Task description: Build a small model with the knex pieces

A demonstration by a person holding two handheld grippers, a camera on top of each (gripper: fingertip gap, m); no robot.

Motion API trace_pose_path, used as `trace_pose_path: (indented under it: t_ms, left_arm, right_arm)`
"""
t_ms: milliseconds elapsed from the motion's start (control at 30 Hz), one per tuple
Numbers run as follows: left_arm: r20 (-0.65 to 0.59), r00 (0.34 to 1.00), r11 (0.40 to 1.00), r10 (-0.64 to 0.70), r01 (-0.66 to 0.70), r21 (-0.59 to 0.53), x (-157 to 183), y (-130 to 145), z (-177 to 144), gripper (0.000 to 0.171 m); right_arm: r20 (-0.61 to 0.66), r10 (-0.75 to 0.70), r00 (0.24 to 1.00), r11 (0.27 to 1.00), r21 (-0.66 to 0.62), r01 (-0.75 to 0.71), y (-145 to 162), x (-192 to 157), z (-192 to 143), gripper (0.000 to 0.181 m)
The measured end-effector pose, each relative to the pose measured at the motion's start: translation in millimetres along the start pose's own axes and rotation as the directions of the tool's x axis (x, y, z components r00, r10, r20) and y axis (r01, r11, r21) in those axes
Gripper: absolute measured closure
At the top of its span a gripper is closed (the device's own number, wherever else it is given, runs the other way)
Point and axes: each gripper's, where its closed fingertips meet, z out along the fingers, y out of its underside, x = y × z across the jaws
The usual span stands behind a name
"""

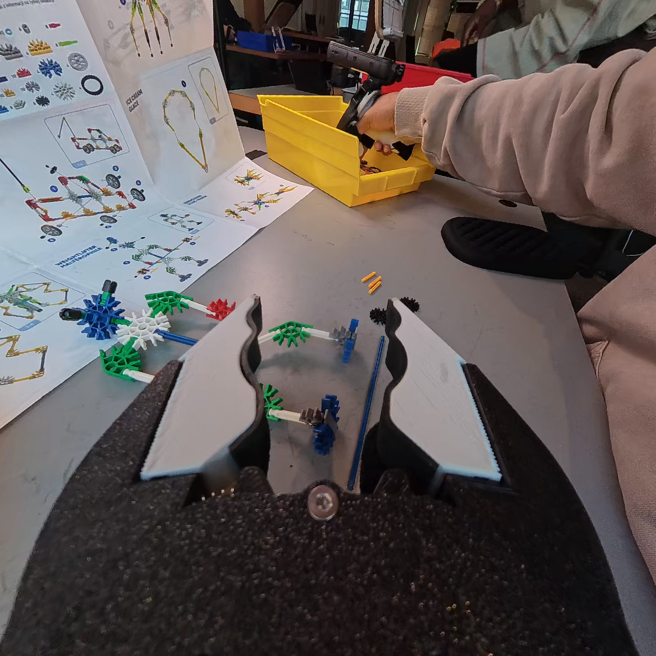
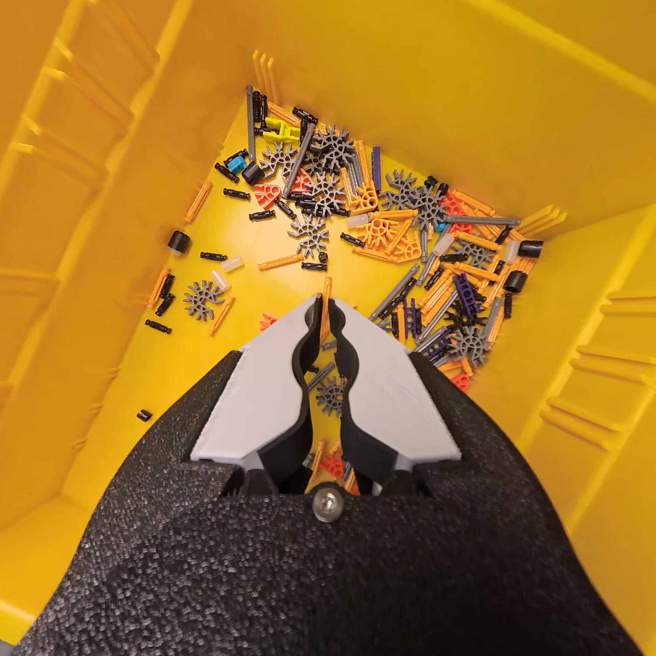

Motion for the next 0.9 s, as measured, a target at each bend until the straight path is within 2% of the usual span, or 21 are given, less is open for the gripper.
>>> trace_pose_path:
  t_ms: [100,200,267,367,467,533,600,700,767,900]
  left_arm:
    - [0.001,1.000,1.000,0.002,-0.002,-0.001,0.2,0.1,0.2,0.103]
    - [0.004,1.000,1.000,-0.001,0.001,-0.006,-0.3,0.8,0.4,0.103]
    - [0.005,1.000,1.000,-0.009,0.009,-0.008,-1.4,1.6,0.7,0.103]
    - [0.004,1.000,1.000,-0.017,0.017,-0.020,-1.8,4.7,2.7,0.103]
    - [0.000,1.000,0.999,-0.006,0.006,-0.031,0.8,6.7,5.0,0.103]
    - [0.002,1.000,0.999,0.008,-0.008,-0.038,2.3,7.4,5.8,0.103]
    - [0.010,1.000,0.999,0.023,-0.023,-0.040,2.3,7.1,5.7,0.103]
    - [0.016,0.999,0.999,0.029,-0.028,-0.035,1.7,5.6,4.8,0.103]
    - [0.021,0.999,0.999,0.035,-0.034,-0.031,1.5,4.1,4.1,0.103]
    - [0.034,0.998,0.998,0.049,-0.048,-0.033,0.5,3.8,3.8,0.103]
  right_arm:
    - [0.007,-0.038,0.999,0.999,0.037,0.038,-5.0,-3.2,-4.8,0.181]
    - [0.030,-0.114,0.993,0.968,0.228,0.105,-34.3,-23.6,-39.8,0.180]
    - [0.022,-0.238,0.971,0.899,0.383,0.212,-54.9,-52.9,-80.8,0.180]
    - [0.055,-0.472,0.880,0.771,0.510,0.382,-54.1,-124.3,-137.8,0.180]
    - [0.118,-0.685,0.719,0.643,0.563,0.520,-18.8,-203.3,-172.3,0.179]
    - [0.165,-0.780,0.603,0.571,0.581,0.580,15.2,-250.2,-181.2,0.179]
    - [0.221,-0.837,0.501,0.525,0.585,0.618,51.3,-287.8,-178.0,0.180]
    - [0.326,-0.869,0.372,0.494,0.607,0.623,100.4,-332.3,-161.8,0.180]
    - [0.357,-0.879,0.316,0.476,0.626,0.618,121.3,-352.8,-147.3,0.180]
    - [0.394,-0.875,0.282,0.483,0.666,0.569,132.7,-381.6,-128.4,0.179]
